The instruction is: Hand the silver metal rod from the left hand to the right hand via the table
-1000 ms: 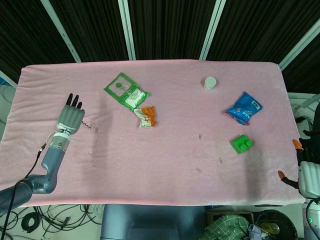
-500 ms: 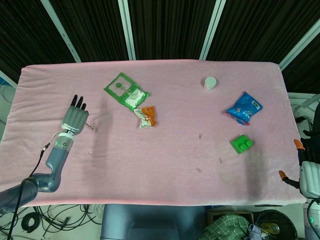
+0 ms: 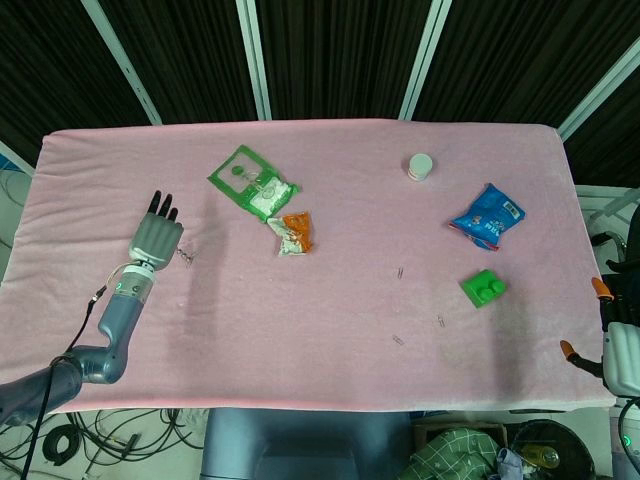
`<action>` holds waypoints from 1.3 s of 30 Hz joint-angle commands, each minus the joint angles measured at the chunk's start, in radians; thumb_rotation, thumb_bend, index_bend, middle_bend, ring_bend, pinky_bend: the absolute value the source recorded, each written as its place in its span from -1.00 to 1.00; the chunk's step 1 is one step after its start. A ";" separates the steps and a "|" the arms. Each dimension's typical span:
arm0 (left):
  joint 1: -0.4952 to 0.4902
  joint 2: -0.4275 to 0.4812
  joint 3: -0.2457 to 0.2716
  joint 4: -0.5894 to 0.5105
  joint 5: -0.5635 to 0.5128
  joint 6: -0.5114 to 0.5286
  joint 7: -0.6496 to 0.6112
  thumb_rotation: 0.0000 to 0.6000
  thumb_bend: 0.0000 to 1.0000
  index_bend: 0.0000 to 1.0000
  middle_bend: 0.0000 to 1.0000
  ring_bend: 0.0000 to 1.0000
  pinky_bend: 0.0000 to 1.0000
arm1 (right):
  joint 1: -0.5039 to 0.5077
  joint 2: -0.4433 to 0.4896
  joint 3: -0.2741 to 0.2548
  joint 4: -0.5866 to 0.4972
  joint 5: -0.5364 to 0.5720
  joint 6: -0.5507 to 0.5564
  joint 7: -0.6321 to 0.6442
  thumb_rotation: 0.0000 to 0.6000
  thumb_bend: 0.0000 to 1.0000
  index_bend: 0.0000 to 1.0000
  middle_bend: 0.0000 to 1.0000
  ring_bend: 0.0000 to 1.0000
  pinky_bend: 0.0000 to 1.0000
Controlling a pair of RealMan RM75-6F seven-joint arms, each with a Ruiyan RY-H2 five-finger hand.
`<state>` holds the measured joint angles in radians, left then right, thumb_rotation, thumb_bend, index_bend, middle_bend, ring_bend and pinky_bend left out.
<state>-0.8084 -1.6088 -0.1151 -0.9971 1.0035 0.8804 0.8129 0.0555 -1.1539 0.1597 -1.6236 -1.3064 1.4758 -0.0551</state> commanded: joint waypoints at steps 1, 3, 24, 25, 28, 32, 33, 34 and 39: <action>-0.002 -0.003 -0.003 -0.001 0.001 0.002 -0.004 1.00 -0.06 0.20 -0.53 -1.00 -1.00 | 0.000 0.000 0.000 0.000 0.000 0.001 0.000 1.00 -0.78 -1.00 -0.96 -0.73 -0.54; -0.003 -0.003 -0.006 -0.002 0.003 0.007 -0.007 1.00 -0.06 0.20 -0.53 -1.00 -1.00 | -0.001 0.001 0.001 -0.001 0.000 0.002 0.002 1.00 -0.78 -1.00 -0.96 -0.73 -0.54; 0.029 0.097 -0.031 -0.217 0.102 0.085 -0.194 1.00 -0.06 0.20 -0.53 -1.00 -1.00 | -0.004 0.005 0.002 -0.003 -0.002 0.007 0.008 1.00 -0.78 -1.00 -0.96 -0.73 -0.54; 0.032 0.101 -0.030 -0.228 0.123 0.097 -0.215 1.00 -0.06 0.20 -0.53 -1.00 -1.00 | -0.004 0.005 0.003 -0.003 -0.001 0.007 0.008 1.00 -0.78 -1.00 -0.96 -0.73 -0.54; 0.038 0.101 -0.038 -0.255 0.145 0.110 -0.277 1.00 -0.06 0.20 -0.53 -1.00 -1.00 | -0.003 0.004 0.003 -0.003 -0.001 0.007 0.008 1.00 -0.78 -1.00 -0.96 -0.73 -0.54; 0.042 0.088 -0.056 -0.295 0.151 0.105 -0.369 1.00 -0.07 0.20 -0.54 -1.00 -1.00 | -0.005 0.005 0.002 -0.005 -0.002 0.009 0.006 1.00 -0.78 -1.00 -0.96 -0.73 -0.54; 0.041 0.083 -0.059 -0.303 0.149 0.103 -0.381 1.00 -0.06 0.20 -0.54 -1.00 -1.00 | -0.005 0.005 0.002 -0.006 -0.001 0.009 0.005 1.00 -0.78 -1.00 -0.96 -0.73 -0.54; 0.038 0.073 -0.065 -0.316 0.144 0.098 -0.394 1.00 -0.06 0.20 -0.54 -1.00 -1.00 | -0.005 0.004 0.002 -0.005 -0.001 0.008 0.004 1.00 -0.78 -1.00 -0.96 -0.73 -0.54; 0.018 0.024 -0.088 -0.344 0.128 0.098 -0.401 1.00 -0.06 0.20 -0.54 -1.00 -1.00 | -0.002 0.001 0.000 -0.003 0.000 0.002 -0.001 1.00 -0.78 -1.00 -0.96 -0.73 -0.54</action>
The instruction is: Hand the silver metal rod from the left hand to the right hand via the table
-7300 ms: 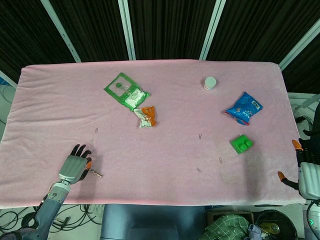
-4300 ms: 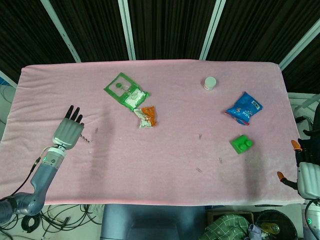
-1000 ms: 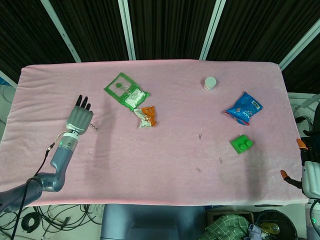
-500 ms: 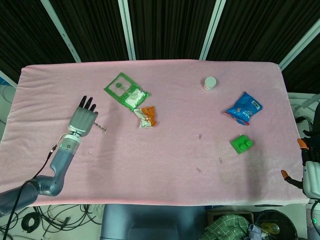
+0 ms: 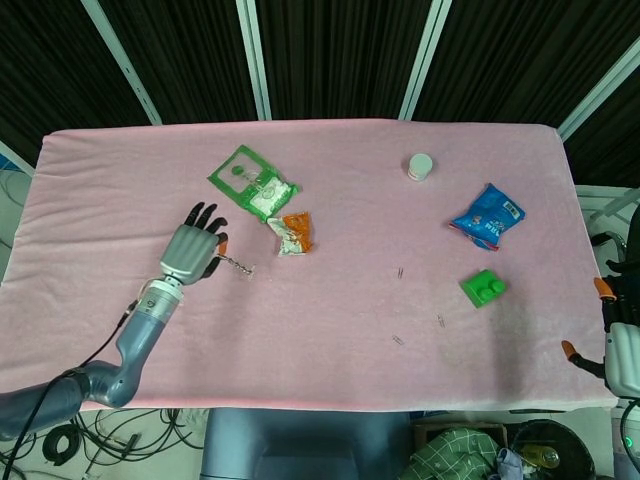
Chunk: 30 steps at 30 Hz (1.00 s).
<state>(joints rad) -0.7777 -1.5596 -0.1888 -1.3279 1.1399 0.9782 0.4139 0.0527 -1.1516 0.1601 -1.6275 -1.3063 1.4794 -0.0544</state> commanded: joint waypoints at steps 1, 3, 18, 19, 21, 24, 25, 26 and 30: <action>-0.019 -0.037 -0.020 -0.015 -0.011 0.001 0.002 1.00 -0.06 0.20 -0.54 -1.00 -1.00 | 0.001 -0.002 -0.001 0.001 0.000 -0.002 -0.002 1.00 -0.78 -1.00 -0.96 -0.73 -0.54; -0.039 -0.067 -0.035 -0.016 -0.020 -0.002 0.018 1.00 -0.06 0.19 -0.54 -1.00 -1.00 | 0.003 -0.005 -0.001 0.003 0.002 -0.005 -0.004 1.00 -0.78 -1.00 -0.96 -0.73 -0.54; -0.243 -0.271 -0.153 0.005 -0.249 -0.016 0.324 1.00 -0.06 0.18 -0.54 -1.00 -1.00 | 0.007 -0.013 -0.001 0.015 0.008 -0.013 -0.014 1.00 -0.78 -1.00 -0.96 -0.73 -0.54; -0.253 -0.288 -0.156 0.012 -0.261 -0.012 0.338 1.00 -0.06 0.18 -0.54 -1.00 -1.00 | 0.007 -0.013 -0.002 0.015 0.008 -0.013 -0.014 1.00 -0.78 -1.00 -0.96 -0.73 -0.54; -0.277 -0.331 -0.160 0.032 -0.285 0.001 0.370 1.00 -0.06 0.18 -0.54 -1.00 -1.00 | 0.006 -0.013 -0.001 0.014 0.009 -0.011 -0.013 1.00 -0.78 -1.00 -0.96 -0.73 -0.54; -0.303 -0.382 -0.158 0.063 -0.312 0.010 0.406 1.00 -0.06 0.18 -0.54 -1.00 -1.00 | 0.006 -0.013 0.000 0.015 0.010 -0.010 -0.012 1.00 -0.78 -1.00 -0.96 -0.73 -0.54; -0.315 -0.406 -0.159 0.081 -0.326 0.012 0.419 1.00 -0.06 0.18 -0.54 -1.00 -1.00 | 0.006 -0.013 0.000 0.016 0.010 -0.011 -0.011 1.00 -0.78 -1.00 -0.96 -0.73 -0.54; -0.322 -0.421 -0.161 0.092 -0.334 0.014 0.424 1.00 -0.06 0.18 -0.54 -1.00 -1.00 | 0.006 -0.013 0.000 0.016 0.010 -0.011 -0.011 1.00 -0.78 -1.00 -0.96 -0.73 -0.54; -0.354 -0.487 -0.176 0.153 -0.352 0.014 0.427 1.00 -0.06 0.18 -0.54 -1.00 -1.00 | 0.007 -0.014 -0.001 0.018 0.010 -0.014 -0.009 1.00 -0.78 -1.00 -0.96 -0.74 -0.54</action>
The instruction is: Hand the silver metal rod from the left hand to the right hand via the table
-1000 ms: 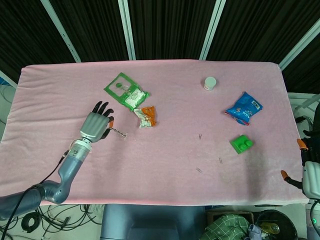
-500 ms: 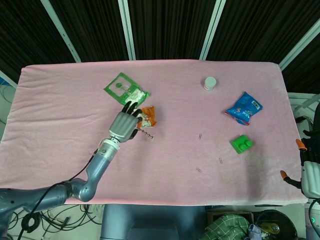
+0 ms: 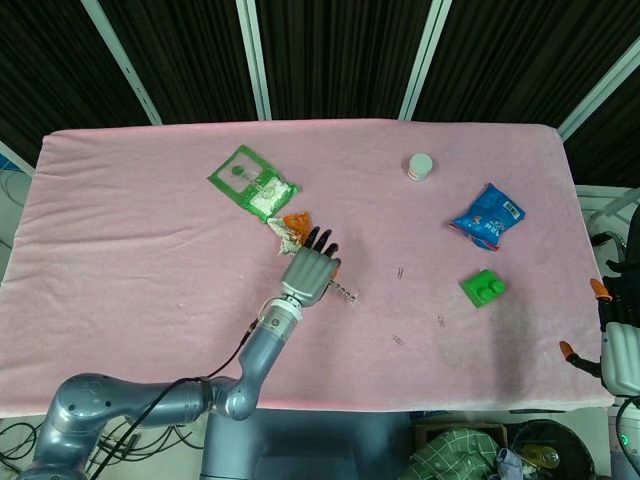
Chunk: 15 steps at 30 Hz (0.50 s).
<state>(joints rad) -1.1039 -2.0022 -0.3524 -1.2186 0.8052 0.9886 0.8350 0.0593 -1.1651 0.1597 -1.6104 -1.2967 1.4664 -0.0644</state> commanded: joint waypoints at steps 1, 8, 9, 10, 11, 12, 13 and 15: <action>-0.035 -0.058 -0.016 0.059 -0.015 0.004 0.002 1.00 -0.06 0.18 -0.54 -1.00 -1.00 | 0.001 0.000 0.000 0.002 0.001 -0.002 0.002 1.00 -0.78 -1.00 -0.96 -0.73 -0.54; -0.065 -0.128 -0.024 0.157 0.011 0.016 -0.024 1.00 -0.06 0.19 -0.54 -1.00 -1.00 | -0.002 0.003 0.003 0.004 0.001 0.003 0.013 1.00 -0.78 -1.00 -0.96 -0.73 -0.54; -0.065 -0.132 -0.019 0.163 0.016 0.015 -0.026 1.00 -0.06 0.19 -0.54 -1.00 -1.00 | -0.002 0.004 0.003 0.004 0.001 0.003 0.014 1.00 -0.78 -1.00 -0.96 -0.73 -0.54; -0.062 -0.137 -0.011 0.169 0.023 0.014 -0.032 1.00 -0.06 0.19 -0.54 -1.00 -1.00 | -0.002 0.004 0.003 0.004 0.001 0.003 0.014 1.00 -0.78 -1.00 -0.96 -0.73 -0.54; -0.060 -0.138 -0.007 0.171 0.026 0.012 -0.034 1.00 -0.06 0.19 -0.54 -1.00 -1.00 | -0.002 0.004 0.003 0.003 0.001 0.003 0.013 1.00 -0.78 -1.00 -0.96 -0.73 -0.54; -0.056 -0.138 -0.003 0.170 0.027 0.011 -0.035 1.00 -0.06 0.19 -0.54 -1.00 -1.00 | -0.002 0.004 0.003 0.003 0.000 0.003 0.013 1.00 -0.78 -1.00 -0.96 -0.73 -0.54; -0.052 -0.137 0.000 0.167 0.026 0.010 -0.035 1.00 -0.06 0.19 -0.54 -1.00 -1.00 | -0.002 0.004 0.003 0.002 -0.001 0.004 0.012 1.00 -0.78 -1.00 -0.96 -0.73 -0.54; -0.044 -0.131 0.007 0.155 0.024 0.012 -0.028 1.00 -0.06 0.19 -0.54 -1.00 -1.00 | -0.002 0.003 0.002 0.001 -0.002 0.006 0.010 1.00 -0.78 -1.00 -0.96 -0.73 -0.54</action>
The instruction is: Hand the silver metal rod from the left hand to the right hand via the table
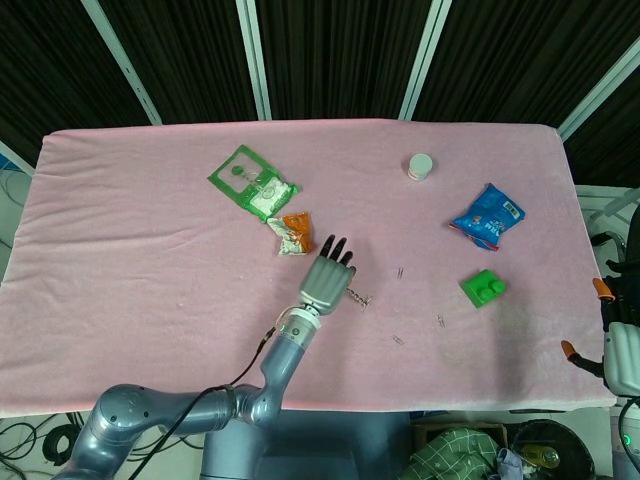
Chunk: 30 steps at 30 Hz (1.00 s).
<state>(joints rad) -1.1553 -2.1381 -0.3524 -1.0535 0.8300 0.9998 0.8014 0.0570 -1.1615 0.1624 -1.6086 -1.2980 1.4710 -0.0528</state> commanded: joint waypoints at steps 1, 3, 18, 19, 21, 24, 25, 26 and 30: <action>0.010 0.008 0.009 -0.015 -0.001 0.003 0.010 1.00 -0.06 0.19 -0.54 -1.00 -1.00 | 0.000 -0.001 -0.001 -0.001 -0.001 0.001 -0.002 1.00 -0.78 -1.00 -0.96 -0.73 -0.54; 0.015 0.013 0.011 -0.025 -0.007 0.004 0.021 1.00 -0.06 0.19 -0.54 -1.00 -1.00 | 0.000 -0.001 -0.002 -0.002 -0.001 -0.001 -0.004 1.00 -0.78 -1.00 -0.96 -0.73 -0.54; 0.033 0.113 0.032 -0.182 -0.148 -0.008 0.198 1.00 -0.55 -0.52 -0.68 -1.00 -1.00 | -0.002 0.003 0.001 -0.004 0.003 0.002 -0.002 1.00 -0.78 -1.00 -0.96 -0.73 -0.54; 0.034 0.123 0.033 -0.198 -0.157 -0.006 0.209 1.00 -0.55 -0.54 -0.68 -1.00 -1.00 | -0.002 0.003 0.001 -0.003 0.003 0.002 -0.002 1.00 -0.78 -1.00 -0.96 -0.73 -0.54; 0.036 0.151 0.033 -0.244 -0.186 0.000 0.235 1.00 -0.55 -0.56 -0.69 -1.00 -1.00 | -0.003 0.004 0.001 -0.004 0.003 0.003 -0.001 1.00 -0.78 -1.00 -0.96 -0.73 -0.54; 0.037 0.200 0.016 -0.325 -0.206 0.040 0.262 1.00 -0.55 -0.58 -0.69 -1.00 -1.00 | -0.004 0.004 0.003 -0.004 0.003 0.007 0.000 1.00 -0.78 -1.00 -0.96 -0.73 -0.54; 0.038 0.216 0.009 -0.349 -0.200 0.056 0.265 1.00 -0.55 -0.58 -0.69 -1.00 -1.00 | -0.004 0.004 0.003 -0.003 0.004 0.008 -0.001 1.00 -0.78 -1.00 -0.96 -0.73 -0.54; 0.039 0.235 0.004 -0.373 -0.190 0.071 0.267 1.00 -0.55 -0.58 -0.69 -1.00 -1.00 | -0.004 0.004 0.003 -0.002 0.004 0.007 -0.001 1.00 -0.78 -1.00 -0.96 -0.73 -0.54; 0.055 0.345 -0.009 -0.472 -0.081 0.100 0.231 1.00 -0.55 -0.59 -0.72 -1.00 -1.00 | -0.002 0.001 0.002 0.002 0.008 0.002 -0.009 1.00 -0.78 -1.00 -0.96 -0.73 -0.54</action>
<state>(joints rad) -1.1128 -1.8630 -0.3483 -1.4656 0.6780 1.0756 1.0522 0.0537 -1.1590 0.1651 -1.6077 -1.2907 1.4749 -0.0582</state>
